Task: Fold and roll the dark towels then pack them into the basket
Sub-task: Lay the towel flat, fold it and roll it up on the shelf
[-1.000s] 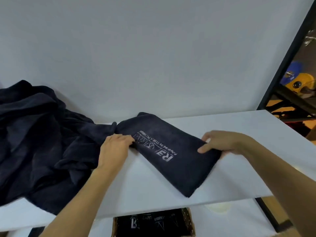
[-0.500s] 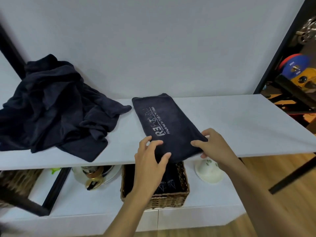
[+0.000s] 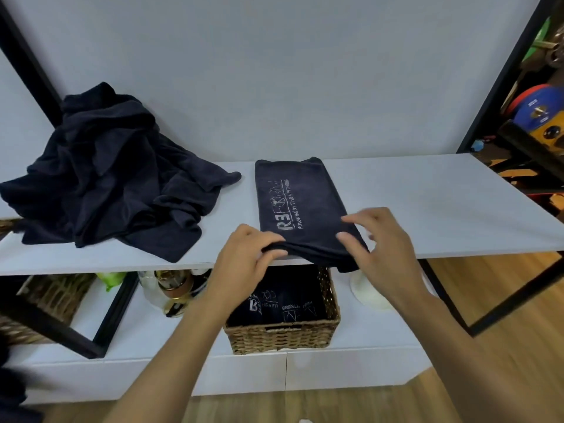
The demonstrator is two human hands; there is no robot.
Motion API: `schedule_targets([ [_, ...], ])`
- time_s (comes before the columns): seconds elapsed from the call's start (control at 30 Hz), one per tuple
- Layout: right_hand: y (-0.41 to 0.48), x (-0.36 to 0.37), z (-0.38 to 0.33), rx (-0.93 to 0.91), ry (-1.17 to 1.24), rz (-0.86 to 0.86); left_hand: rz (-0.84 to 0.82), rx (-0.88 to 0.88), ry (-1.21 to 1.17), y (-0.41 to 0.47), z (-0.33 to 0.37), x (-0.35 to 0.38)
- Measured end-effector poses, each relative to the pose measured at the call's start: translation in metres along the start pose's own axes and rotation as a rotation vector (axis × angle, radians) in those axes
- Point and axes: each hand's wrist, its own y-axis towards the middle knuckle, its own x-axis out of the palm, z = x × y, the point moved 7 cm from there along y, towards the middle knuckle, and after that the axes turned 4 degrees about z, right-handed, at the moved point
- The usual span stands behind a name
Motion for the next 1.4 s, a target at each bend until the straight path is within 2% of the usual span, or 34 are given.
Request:
schedule_targets([
  [0.03, -0.003, 0.007, -0.014, -0.132, 0.023, -0.048, -0.034, -0.039, -0.031, 0.006, -0.001, -0.001],
  [0.1, -0.010, 0.035, -0.026, -0.334, -0.195, -0.195, -0.106, -0.079, -0.046, 0.015, -0.003, 0.001],
  [0.17, -0.004, 0.049, -0.021, -0.413, -0.379, -0.203, -0.151, -0.146, -0.098, 0.021, -0.010, 0.002],
  [0.2, 0.004, 0.048, -0.018, -0.403, -0.382, -0.203, -0.160, -0.189, -0.143, 0.023, -0.015, 0.001],
  [0.23, 0.012, 0.043, -0.013, -0.364, -0.304, -0.214, -0.163, -0.231, -0.194, 0.026, -0.019, 0.000],
  [0.3, 0.027, 0.033, 0.000, -0.189, -0.014, -0.300, -0.164, -0.300, -0.286, 0.033, -0.027, -0.003],
  [0.37, 0.042, 0.023, 0.014, -0.024, 0.155, -0.343, -0.164, -0.365, -0.371, 0.039, -0.034, -0.004],
  [0.43, 0.051, 0.026, 0.030, 0.130, 0.246, -0.427, -0.152, -0.438, -0.407, 0.044, -0.041, -0.002],
  [0.53, 0.055, 0.040, 0.051, 0.308, 0.205, -0.484, -0.132, -0.549, -0.348, 0.047, -0.051, 0.007],
  [0.6, 0.056, 0.042, 0.056, 0.293, 0.093, -0.399, -0.105, -0.614, -0.315, 0.047, -0.055, 0.012],
  [0.63, 0.057, 0.036, 0.051, 0.203, 0.007, -0.285, -0.091, -0.641, -0.303, 0.048, -0.057, 0.013],
  [0.7, 0.052, 0.021, 0.018, -0.170, -0.083, -0.018, -0.066, -0.662, -0.273, 0.048, -0.058, 0.015],
  [0.73, 0.044, 0.021, 0.003, -0.383, -0.114, 0.026, -0.052, -0.661, -0.254, 0.048, -0.057, 0.014],
  [0.77, 0.035, 0.028, -0.007, -0.547, -0.179, -0.005, -0.039, -0.658, -0.229, 0.048, -0.056, 0.013],
  [0.83, 0.025, 0.050, -0.005, -0.657, -0.317, -0.152, -0.022, -0.649, -0.158, 0.048, -0.055, 0.012],
  [0.9, 0.029, 0.060, -0.001, -0.621, -0.339, -0.252, 0.036, -0.547, -0.025, 0.047, -0.048, 0.007],
  [0.97, 0.040, 0.061, -0.005, -0.556, -0.307, -0.327, 0.119, -0.154, 0.162, 0.050, -0.024, -0.001],
  [1.03, 0.051, 0.060, -0.006, -0.445, -0.210, -0.415, 0.046, 0.212, 0.332, 0.041, -0.006, 0.006],
  [1.1, 0.062, 0.062, -0.002, -0.281, -0.082, -0.549, -0.076, 0.327, 0.410, 0.034, -0.007, 0.014],
  [1.17, 0.073, 0.063, 0.002, -0.108, 0.078, -0.703, -0.121, 0.292, 0.357, 0.039, -0.013, 0.014],
  [1.23, 0.081, 0.064, 0.011, 0.048, 0.182, -0.813, -0.201, 0.119, 0.161, 0.052, -0.023, 0.013],
  [1.27, 0.085, 0.064, 0.016, 0.107, 0.216, -0.813, -0.256, 0.007, 0.030, 0.060, -0.029, 0.015],
  [1.33, 0.091, 0.061, 0.019, 0.104, 0.226, -0.671, -0.359, -0.156, -0.153, 0.073, -0.041, 0.022],
  [1.4, 0.093, 0.051, 0.012, -0.157, 0.078, -0.354, -0.395, -0.214, -0.211, 0.083, -0.048, 0.028],
])
